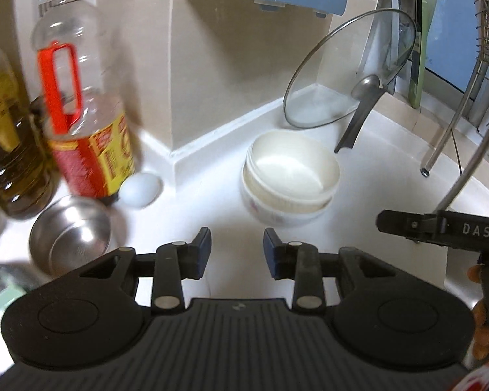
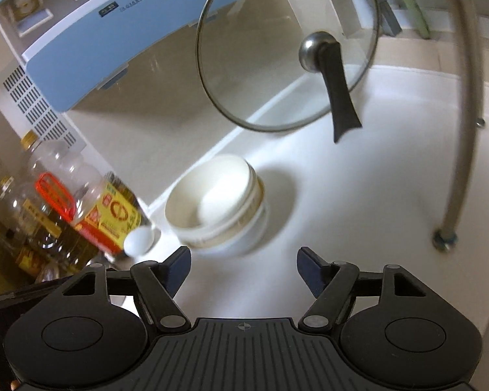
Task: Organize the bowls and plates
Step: 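Move the right tool to the small steel pot by the bottles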
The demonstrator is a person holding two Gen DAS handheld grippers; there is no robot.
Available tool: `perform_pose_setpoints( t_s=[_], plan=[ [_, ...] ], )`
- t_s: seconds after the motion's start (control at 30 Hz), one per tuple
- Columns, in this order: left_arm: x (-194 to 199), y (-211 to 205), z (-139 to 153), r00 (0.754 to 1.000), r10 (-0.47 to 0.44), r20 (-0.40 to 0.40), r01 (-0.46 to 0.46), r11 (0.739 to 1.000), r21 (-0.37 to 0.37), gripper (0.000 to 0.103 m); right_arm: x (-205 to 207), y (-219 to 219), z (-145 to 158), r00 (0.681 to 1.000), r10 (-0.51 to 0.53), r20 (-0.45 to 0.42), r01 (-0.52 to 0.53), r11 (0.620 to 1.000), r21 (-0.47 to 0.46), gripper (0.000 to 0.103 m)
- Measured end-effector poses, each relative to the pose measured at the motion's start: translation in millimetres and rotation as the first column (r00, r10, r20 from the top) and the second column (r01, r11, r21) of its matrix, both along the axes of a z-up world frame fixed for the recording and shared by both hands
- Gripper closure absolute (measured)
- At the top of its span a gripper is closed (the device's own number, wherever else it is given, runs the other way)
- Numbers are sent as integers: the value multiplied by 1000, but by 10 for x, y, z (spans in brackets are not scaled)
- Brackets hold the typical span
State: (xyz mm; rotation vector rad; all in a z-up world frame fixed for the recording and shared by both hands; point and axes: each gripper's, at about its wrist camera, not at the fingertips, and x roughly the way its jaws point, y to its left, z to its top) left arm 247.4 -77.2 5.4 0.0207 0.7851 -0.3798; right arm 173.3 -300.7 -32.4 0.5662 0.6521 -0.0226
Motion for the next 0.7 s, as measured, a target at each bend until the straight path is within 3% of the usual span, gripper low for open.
perform_pose_setpoints(
  t_s=[0.33,0.7],
  plan=[
    [-677,84,-1,999,38,-22,-38,999,6,68,-621,87,-28,998,45,-46,-45,999,13,27],
    [-1275,204,-172,991,110,-73,-108,994,22,67,-1089,337,-148,982,146,-122,-154,986,-59,27]
  ],
)
